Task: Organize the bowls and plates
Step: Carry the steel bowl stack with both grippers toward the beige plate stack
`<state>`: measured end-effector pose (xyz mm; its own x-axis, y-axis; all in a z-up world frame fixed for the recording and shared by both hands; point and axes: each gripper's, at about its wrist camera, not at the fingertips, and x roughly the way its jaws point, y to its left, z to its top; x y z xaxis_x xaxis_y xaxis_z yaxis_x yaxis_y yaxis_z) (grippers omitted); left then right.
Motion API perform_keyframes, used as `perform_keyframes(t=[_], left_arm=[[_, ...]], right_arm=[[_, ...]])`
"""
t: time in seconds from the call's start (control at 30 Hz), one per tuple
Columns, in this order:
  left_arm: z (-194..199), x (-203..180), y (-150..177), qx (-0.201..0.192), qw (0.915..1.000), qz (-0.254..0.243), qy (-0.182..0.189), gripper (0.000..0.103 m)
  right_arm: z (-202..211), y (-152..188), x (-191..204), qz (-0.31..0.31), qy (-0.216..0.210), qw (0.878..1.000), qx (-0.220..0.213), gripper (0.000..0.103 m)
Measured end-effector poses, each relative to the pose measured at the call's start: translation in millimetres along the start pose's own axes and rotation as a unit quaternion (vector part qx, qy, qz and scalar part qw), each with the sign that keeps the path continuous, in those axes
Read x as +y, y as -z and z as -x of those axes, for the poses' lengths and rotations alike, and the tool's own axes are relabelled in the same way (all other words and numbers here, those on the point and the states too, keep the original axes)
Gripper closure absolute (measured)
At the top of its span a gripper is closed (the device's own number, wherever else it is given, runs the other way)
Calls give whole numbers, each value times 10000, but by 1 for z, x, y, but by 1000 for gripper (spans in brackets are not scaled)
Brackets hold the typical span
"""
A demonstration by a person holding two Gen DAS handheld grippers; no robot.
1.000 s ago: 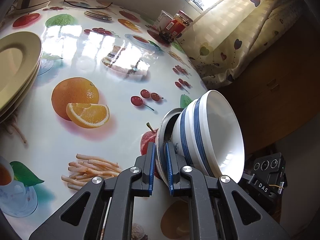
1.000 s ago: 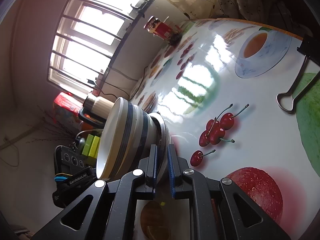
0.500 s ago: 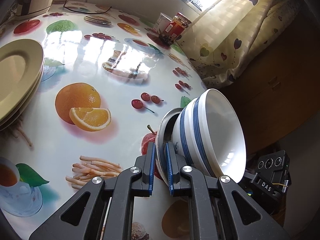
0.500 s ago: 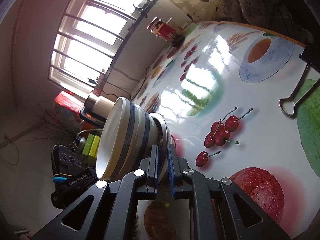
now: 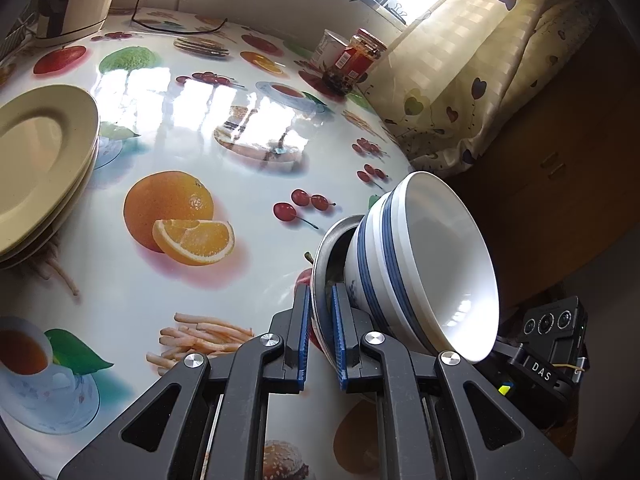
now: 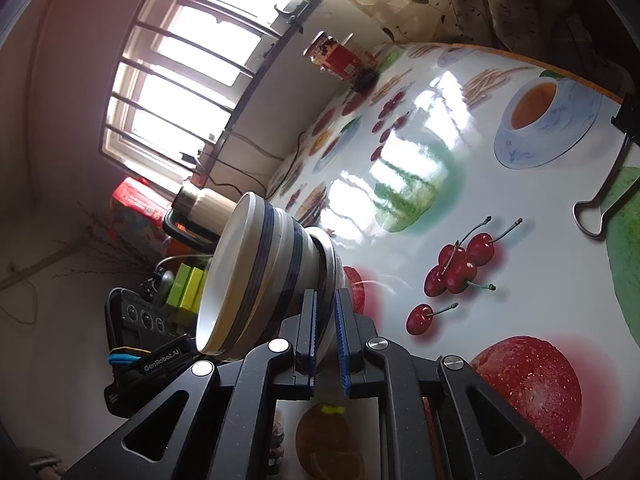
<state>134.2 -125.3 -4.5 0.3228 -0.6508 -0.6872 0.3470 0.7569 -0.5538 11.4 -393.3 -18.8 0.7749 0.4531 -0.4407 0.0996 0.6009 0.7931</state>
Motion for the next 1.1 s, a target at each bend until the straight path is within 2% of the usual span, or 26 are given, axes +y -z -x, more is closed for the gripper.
perform_keyframes(t=[0.57,1.1], left_arm=[[27,0,-7,-287,9994,-28,-173,92],[52,14,-19,-507,9982,128,-301,92]], right_arm=[[-11,-6,16,132,-109,9998,113,92],[-34,-14,46,363,-278,9985,304,92]])
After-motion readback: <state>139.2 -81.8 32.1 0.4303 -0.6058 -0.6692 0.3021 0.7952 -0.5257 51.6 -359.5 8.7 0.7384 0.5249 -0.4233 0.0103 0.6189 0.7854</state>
